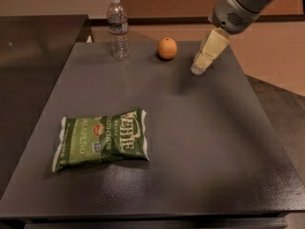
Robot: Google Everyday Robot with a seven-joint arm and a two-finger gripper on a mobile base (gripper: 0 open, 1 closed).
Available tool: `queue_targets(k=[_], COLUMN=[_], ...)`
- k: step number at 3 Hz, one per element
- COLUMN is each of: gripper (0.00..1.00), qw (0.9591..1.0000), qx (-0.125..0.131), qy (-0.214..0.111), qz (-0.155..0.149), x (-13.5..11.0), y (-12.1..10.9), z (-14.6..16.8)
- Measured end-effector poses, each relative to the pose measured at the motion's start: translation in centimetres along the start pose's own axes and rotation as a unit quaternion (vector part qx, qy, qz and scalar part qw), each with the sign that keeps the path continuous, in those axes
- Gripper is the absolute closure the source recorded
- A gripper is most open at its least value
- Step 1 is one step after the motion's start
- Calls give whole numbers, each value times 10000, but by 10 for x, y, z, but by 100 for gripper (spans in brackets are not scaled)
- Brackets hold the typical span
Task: Move water bottle near green jalapeno chip bag
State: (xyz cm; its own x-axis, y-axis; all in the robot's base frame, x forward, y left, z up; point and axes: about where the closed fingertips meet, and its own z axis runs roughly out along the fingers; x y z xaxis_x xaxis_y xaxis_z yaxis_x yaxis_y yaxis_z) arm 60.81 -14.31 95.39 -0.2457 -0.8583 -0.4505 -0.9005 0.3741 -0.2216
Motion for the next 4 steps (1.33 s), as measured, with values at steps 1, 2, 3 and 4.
queue_targets(k=[1, 2, 3, 4], gripper=[0, 0, 0, 0], qw=[9993, 9973, 9937, 9884], qx=[-27, 40, 97, 252], qy=[-365, -729, -1108, -1496], qz=[81, 99, 102, 86], x=[-40, -75, -108, -133], y=[-18, -33, -41, -43], z=[30, 51, 67, 80])
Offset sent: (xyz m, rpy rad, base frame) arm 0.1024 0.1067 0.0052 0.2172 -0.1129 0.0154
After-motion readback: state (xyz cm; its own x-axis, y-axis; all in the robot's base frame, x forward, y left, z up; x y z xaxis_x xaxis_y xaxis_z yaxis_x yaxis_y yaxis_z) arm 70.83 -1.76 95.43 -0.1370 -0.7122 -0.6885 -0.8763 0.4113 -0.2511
